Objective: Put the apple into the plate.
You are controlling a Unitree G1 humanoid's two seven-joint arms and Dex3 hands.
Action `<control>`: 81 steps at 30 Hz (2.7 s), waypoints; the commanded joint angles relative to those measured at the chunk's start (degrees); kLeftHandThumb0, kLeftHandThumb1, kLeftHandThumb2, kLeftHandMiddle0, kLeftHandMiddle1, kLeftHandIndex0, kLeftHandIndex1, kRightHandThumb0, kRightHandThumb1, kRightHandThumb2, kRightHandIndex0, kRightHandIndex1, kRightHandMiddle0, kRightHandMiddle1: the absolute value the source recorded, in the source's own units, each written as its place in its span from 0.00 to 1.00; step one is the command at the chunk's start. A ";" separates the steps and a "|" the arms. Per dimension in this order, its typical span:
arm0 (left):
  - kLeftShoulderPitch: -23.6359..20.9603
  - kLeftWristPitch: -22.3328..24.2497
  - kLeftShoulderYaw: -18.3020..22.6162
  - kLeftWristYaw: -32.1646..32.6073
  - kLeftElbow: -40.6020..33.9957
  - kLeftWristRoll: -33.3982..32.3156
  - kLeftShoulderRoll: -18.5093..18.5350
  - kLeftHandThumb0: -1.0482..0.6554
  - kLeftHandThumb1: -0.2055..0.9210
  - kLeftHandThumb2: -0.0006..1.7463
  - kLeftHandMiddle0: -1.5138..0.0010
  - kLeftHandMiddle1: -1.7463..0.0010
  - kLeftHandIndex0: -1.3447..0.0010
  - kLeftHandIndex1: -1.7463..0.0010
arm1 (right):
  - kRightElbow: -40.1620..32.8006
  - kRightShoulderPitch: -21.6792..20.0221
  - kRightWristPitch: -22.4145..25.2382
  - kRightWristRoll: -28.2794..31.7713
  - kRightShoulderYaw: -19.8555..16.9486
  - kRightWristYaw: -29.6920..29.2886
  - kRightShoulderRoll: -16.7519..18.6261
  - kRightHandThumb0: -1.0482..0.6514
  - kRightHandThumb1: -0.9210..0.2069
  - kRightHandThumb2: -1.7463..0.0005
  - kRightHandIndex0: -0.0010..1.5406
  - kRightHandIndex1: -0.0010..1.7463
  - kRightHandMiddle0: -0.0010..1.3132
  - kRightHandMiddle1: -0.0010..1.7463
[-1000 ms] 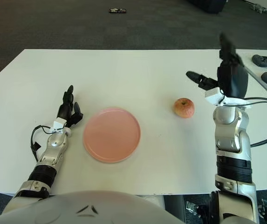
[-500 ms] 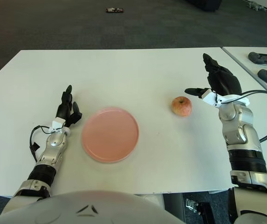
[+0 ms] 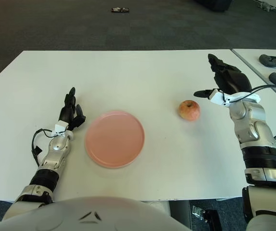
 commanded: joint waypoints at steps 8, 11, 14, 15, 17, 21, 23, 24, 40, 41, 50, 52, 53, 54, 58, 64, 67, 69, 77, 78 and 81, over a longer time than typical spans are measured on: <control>1.45 1.16 -0.07 -0.48 2.24 -0.21 -0.16 0.17 1.00 0.56 0.93 1.00 1.00 0.85 | 4.49 -2.63 -3.53 -2.25 4.62 0.96 -3.87 0.00 0.02 0.98 0.00 0.00 0.00 0.00; 1.37 1.23 -0.06 -0.48 2.31 -0.20 -0.11 0.16 1.00 0.56 0.93 1.00 1.00 0.85 | 5.67 -3.07 -5.28 -1.98 5.52 1.49 -4.48 0.00 0.01 0.98 0.00 0.00 0.00 0.00; 1.37 1.37 -0.04 -0.51 2.28 -0.27 -0.14 0.16 1.00 0.56 0.93 1.00 1.00 0.85 | 6.52 -3.30 -6.58 -1.75 6.35 2.26 -4.89 0.00 0.01 0.98 0.00 0.00 0.00 0.00; 1.37 1.39 -0.04 -0.52 2.28 -0.29 -0.14 0.16 1.00 0.56 0.93 1.00 1.00 0.85 | 6.70 -3.36 -6.84 -1.70 6.50 2.37 -4.97 0.00 0.01 0.98 0.00 0.00 0.00 0.00; 1.37 1.44 -0.02 -0.53 2.26 -0.33 -0.15 0.17 1.00 0.56 0.93 1.00 1.00 0.85 | 6.56 -3.14 -7.34 -1.58 6.67 2.55 -5.15 0.00 0.01 0.98 0.00 0.00 0.00 0.00; 1.22 1.52 0.11 -0.57 2.46 -0.47 -0.07 0.17 1.00 0.56 0.93 1.00 1.00 0.85 | -0.74 0.79 -7.07 -0.81 5.84 5.62 -6.17 0.00 0.00 0.97 0.00 0.00 0.00 0.00; 1.20 1.46 0.10 -0.54 2.52 -0.47 -0.05 0.17 1.00 0.56 0.93 1.00 1.00 0.85 | -3.67 2.21 -6.44 -0.57 5.29 6.87 -6.47 0.00 0.00 0.96 0.00 0.00 0.00 0.00; 1.19 1.43 0.09 -0.54 2.56 -0.46 -0.04 0.17 1.00 0.56 0.93 1.00 1.00 0.84 | -7.98 4.22 -5.32 0.00 4.18 8.60 -6.87 0.00 0.00 0.95 0.00 0.00 0.00 0.00; 0.67 1.84 0.00 -0.17 2.83 -0.26 -0.20 0.17 1.00 0.56 0.93 1.00 1.00 0.86 | -15.99 8.20 -2.34 0.41 1.08 13.52 -6.83 0.00 0.00 0.93 0.00 0.00 0.00 0.00; 0.65 1.72 0.03 -0.16 2.88 -0.28 -0.20 0.17 1.00 0.56 0.93 1.00 1.00 0.86 | -15.98 8.18 -2.32 0.39 1.08 13.54 -6.81 0.00 0.00 0.93 0.00 0.00 0.00 0.00; 0.41 1.22 0.02 -0.34 3.31 -0.33 -0.18 0.17 1.00 0.56 0.93 1.00 1.00 0.85 | -29.70 9.80 9.34 -2.60 4.79 24.60 -3.55 0.00 0.00 0.93 0.00 0.00 0.00 0.00; 0.40 1.25 0.03 -0.38 3.33 -0.33 -0.16 0.17 1.00 0.56 0.93 1.00 1.00 0.86 | -29.20 8.53 9.96 -3.57 5.90 26.08 -3.93 0.00 0.00 0.93 0.00 0.00 0.00 0.00; 0.41 1.27 0.04 -0.40 3.31 -0.34 -0.15 0.17 1.00 0.56 0.93 1.00 1.00 0.86 | -28.80 7.98 9.98 -3.87 6.35 26.43 -4.00 0.00 0.00 0.93 0.00 0.00 0.00 0.00; 0.40 1.28 0.05 -0.42 3.31 -0.36 -0.14 0.17 1.00 0.56 0.93 1.00 1.00 0.86 | -28.62 7.63 10.09 -4.09 6.65 26.72 -4.02 0.00 0.00 0.93 0.00 0.00 0.00 0.00; 0.44 1.10 0.11 -0.58 3.25 -0.55 -0.13 0.17 1.00 0.56 0.93 1.00 1.00 0.86 | -28.08 7.36 8.20 -3.67 6.70 26.05 -4.23 0.00 0.00 0.92 0.00 0.00 0.00 0.00; 0.48 0.62 0.04 -0.70 3.32 -0.71 -0.16 0.17 1.00 0.57 0.94 1.00 1.00 0.86 | -27.25 7.00 6.27 -2.87 6.37 25.91 -4.47 0.00 0.00 0.93 0.00 0.00 0.00 0.00; 0.47 0.51 0.01 -0.66 3.40 -0.65 -0.17 0.17 1.00 0.57 0.94 1.00 1.00 0.86 | -26.96 6.84 6.02 -2.75 6.34 26.25 -4.56 0.00 0.00 0.93 0.00 0.00 0.00 0.00; 0.43 0.55 -0.03 -0.59 3.47 -0.56 -0.14 0.17 1.00 0.57 0.94 1.00 1.00 0.87 | -26.76 6.60 6.08 -2.72 6.41 26.73 -4.65 0.00 0.00 0.92 0.00 0.00 0.00 0.00; 0.46 0.63 -0.10 -0.17 3.48 -0.26 -0.16 0.17 1.00 0.57 0.94 1.00 1.00 0.86 | -23.47 4.41 5.59 -3.49 7.46 27.50 -4.91 0.00 0.00 0.92 0.00 0.00 0.00 0.00; 0.46 0.67 -0.09 -0.16 3.48 -0.24 -0.16 0.17 1.00 0.57 0.94 1.00 1.00 0.86 | -22.75 3.99 5.43 -3.64 7.69 27.47 -4.90 0.00 0.00 0.92 0.00 0.00 0.00 0.00; 0.45 0.76 -0.07 -0.13 3.47 -0.19 -0.14 0.17 1.00 0.57 0.94 1.00 1.00 0.86 | -21.08 3.04 5.01 -3.99 8.24 27.34 -4.82 0.00 0.00 0.93 0.00 0.00 0.00 0.00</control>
